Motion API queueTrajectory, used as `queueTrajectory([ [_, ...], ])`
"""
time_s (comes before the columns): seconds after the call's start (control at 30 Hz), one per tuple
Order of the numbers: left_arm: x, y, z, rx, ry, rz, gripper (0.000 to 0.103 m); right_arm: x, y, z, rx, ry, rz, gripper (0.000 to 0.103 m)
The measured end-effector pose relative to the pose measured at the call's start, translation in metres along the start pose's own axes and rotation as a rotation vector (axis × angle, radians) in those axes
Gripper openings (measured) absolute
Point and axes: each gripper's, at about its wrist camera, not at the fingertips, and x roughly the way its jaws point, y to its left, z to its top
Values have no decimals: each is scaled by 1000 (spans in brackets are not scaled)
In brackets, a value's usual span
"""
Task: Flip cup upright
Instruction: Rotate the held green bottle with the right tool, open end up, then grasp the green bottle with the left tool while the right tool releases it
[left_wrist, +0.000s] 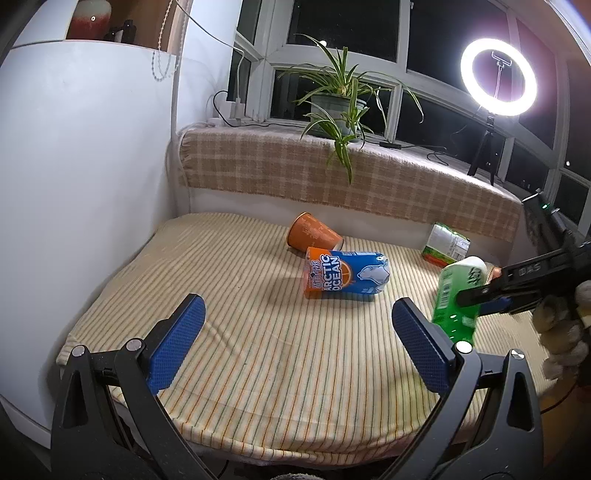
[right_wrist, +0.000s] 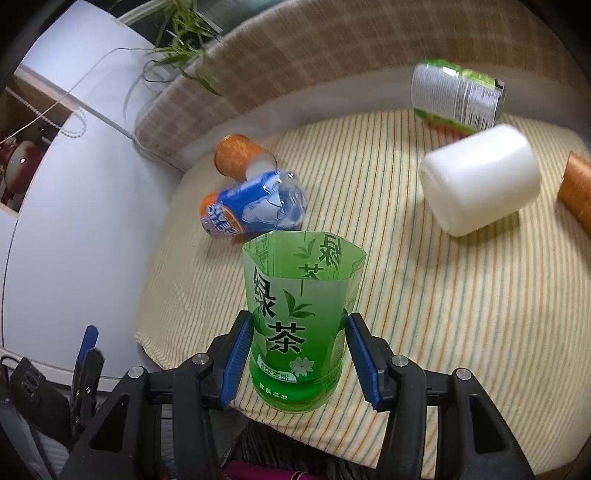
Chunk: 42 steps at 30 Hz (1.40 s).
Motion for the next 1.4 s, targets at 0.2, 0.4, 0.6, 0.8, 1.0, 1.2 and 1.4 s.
queueTrajectory([
  [0.2, 0, 4, 0, -17, 5, 2, 103, 23, -10, 7, 72, 9, 25, 54],
  [0.4, 0, 3, 0, -17, 12, -5, 103, 37, -10, 13, 88, -5, 18, 56],
  [0.6, 4, -2, -1, -10, 34, -39, 103, 40, -10, 15, 78, -31, -18, 59],
  [0.8, 22, -9, 5, -16, 105, -149, 102, 20, -13, 5, 64, -101, -24, 70],
  [1.0, 69, -23, 14, -70, 289, -345, 94, -21, -18, -41, 38, -237, -74, 76],
  [1.2, 119, -47, 18, -138, 451, -488, 93, -56, -35, -91, 64, -341, -153, 80],
  [1.4, 161, -67, 16, -174, 567, -529, 87, -79, -57, -122, 147, -400, -187, 81],
])
